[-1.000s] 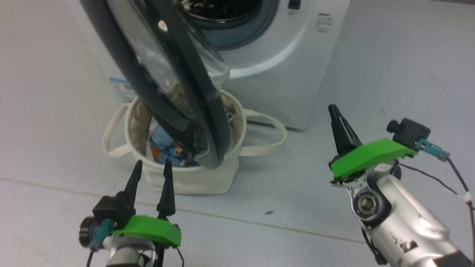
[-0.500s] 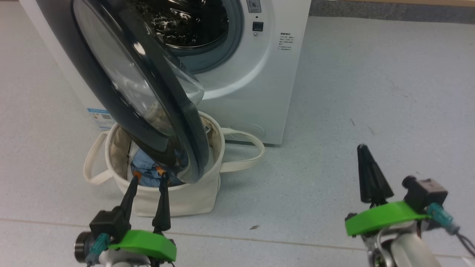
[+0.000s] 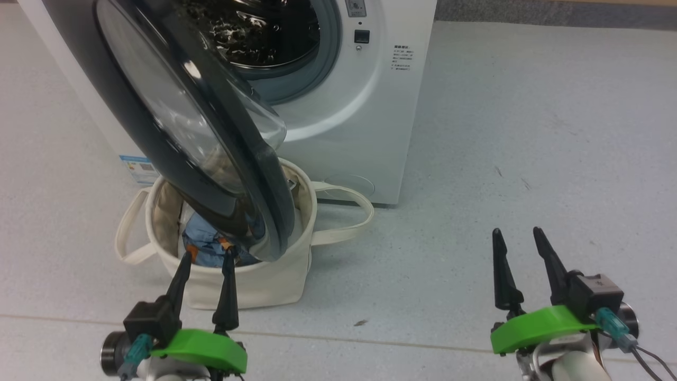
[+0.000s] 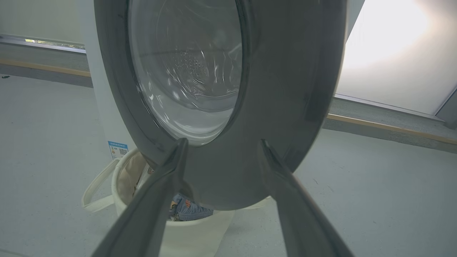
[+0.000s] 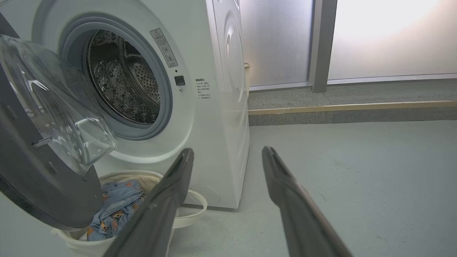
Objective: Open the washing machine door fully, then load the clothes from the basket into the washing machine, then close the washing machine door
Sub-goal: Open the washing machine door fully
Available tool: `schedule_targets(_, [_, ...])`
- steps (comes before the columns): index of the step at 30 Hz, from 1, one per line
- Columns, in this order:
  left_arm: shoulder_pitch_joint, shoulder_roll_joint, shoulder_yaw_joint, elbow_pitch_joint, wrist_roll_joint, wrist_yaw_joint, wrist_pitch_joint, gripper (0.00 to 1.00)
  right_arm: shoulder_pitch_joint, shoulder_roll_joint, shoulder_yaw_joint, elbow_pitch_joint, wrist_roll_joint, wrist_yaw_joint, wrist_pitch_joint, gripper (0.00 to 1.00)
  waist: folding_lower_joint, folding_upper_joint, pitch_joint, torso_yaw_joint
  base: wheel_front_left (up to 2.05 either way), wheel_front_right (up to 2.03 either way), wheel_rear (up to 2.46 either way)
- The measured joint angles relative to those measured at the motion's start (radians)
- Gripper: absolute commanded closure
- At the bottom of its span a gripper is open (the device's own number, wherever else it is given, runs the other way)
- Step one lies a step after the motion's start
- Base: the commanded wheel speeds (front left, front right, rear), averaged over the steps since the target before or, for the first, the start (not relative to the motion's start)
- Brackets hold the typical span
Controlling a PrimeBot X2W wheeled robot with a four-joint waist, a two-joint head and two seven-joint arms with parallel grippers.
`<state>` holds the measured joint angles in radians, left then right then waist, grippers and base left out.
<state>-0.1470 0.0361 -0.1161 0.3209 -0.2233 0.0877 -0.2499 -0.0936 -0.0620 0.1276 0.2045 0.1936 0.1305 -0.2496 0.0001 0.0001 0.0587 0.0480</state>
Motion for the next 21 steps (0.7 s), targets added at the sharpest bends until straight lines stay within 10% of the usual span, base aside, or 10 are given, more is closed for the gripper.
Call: schedule_targets(21, [-0.020,0.000,-0.027,0.014,0.019,0.010,0.000,0.00,-0.016,0.008,-0.034,0.013,0.010,0.000,0.000,0.00,-0.0001,0.0000,0.013,-0.007,0.00,0.00,0.00])
